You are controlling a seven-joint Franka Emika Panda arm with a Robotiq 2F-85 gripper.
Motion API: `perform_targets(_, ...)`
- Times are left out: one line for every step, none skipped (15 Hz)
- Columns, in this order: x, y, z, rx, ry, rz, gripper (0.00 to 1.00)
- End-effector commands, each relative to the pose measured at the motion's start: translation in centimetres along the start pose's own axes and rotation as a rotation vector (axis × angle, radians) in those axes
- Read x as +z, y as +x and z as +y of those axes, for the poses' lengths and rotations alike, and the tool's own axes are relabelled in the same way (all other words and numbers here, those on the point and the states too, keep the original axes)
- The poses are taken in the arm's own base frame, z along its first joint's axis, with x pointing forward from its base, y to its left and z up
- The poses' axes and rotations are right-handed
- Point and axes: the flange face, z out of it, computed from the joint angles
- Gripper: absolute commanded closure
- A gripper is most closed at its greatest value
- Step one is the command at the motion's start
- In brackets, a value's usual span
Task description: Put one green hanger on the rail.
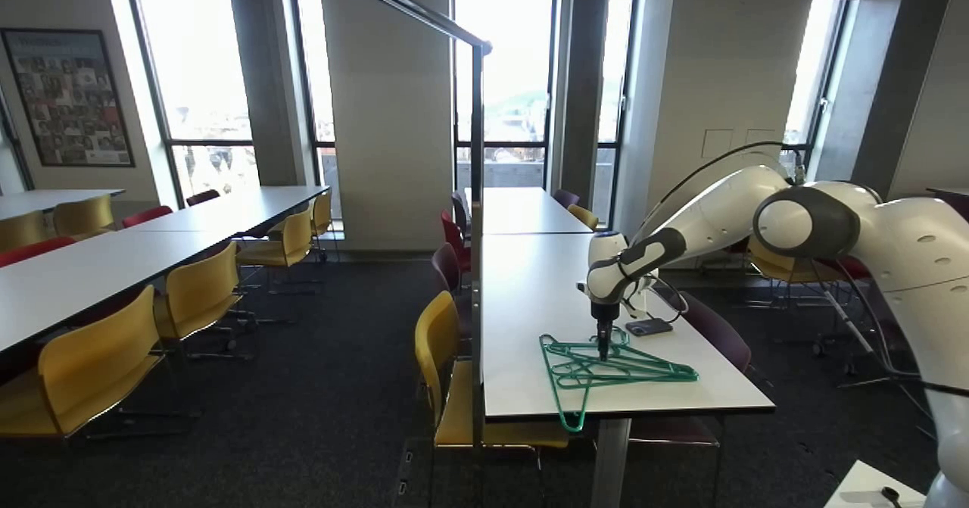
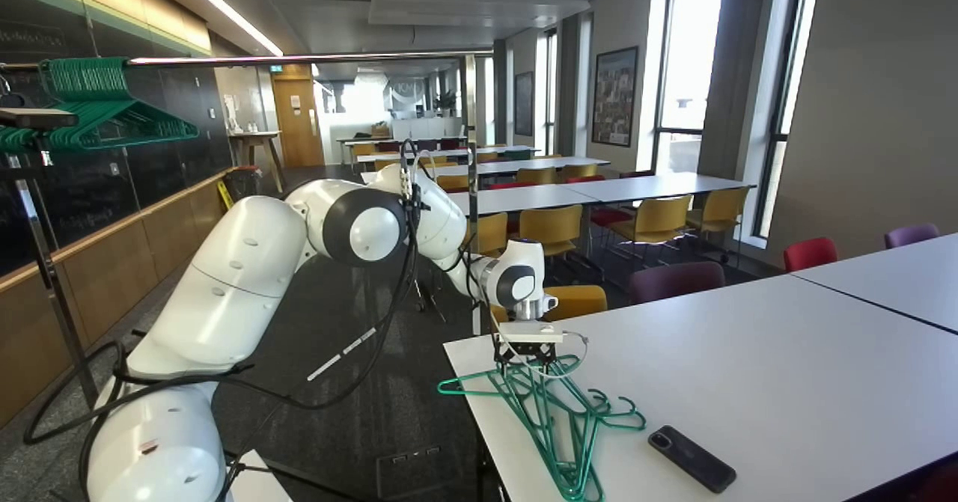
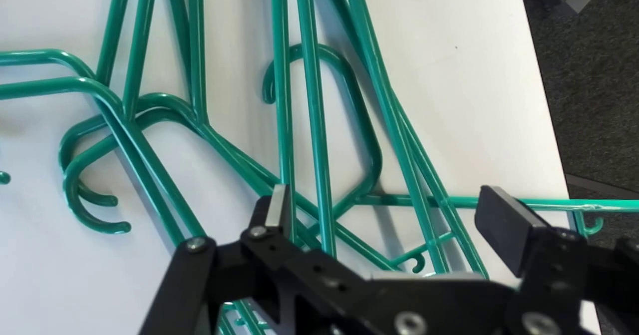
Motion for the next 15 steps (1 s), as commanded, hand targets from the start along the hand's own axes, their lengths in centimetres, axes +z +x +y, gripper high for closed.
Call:
perform_targets(0.5,1.2,0.4,-0.011,-0.034,0.021,0.00)
perform_targets(0.9,1.5,0.5,-0.013,-0.038,0.030,0.00)
perform_targets(1.2,1.7,0.6,-0.014,-0.043,0.037,0.00)
perform_targets(1.6,2.0,0.8,-0.016,-0.044,0.042,0.00)
perform_targets(1.9,2.2,0.9,-0.014,-0.044,0.043,0.00)
perform_targets(2.3,2.4,1.0,-0.013,-0.046,0.046,0.00)
perform_targets(2.6,2.5,1.2,-0.013,-0.043,0.046,0.00)
perform_targets(2.9,2.7,1.3,-0.011,-0.042,0.045,0.00)
perform_targets(3.2,2.8,1.3,-0.013,-0.038,0.043,0.00)
perform_targets(3.4,3.0,1.4,-0.012,-0.038,0.043,0.00)
perform_targets(3.6,3.1,1.5,-0.013,-0.036,0.043,0.00)
perform_targets(3.8,3.2,1.6,-0.012,-0.034,0.043,0.07)
perform_targets(3.9,3.3,1.6,-0.011,-0.033,0.043,0.27)
perform_targets(4.0,3.3,1.7,-0.011,-0.032,0.042,0.31)
perform_targets(4.0,3.4,1.7,-0.011,-0.032,0.042,0.13)
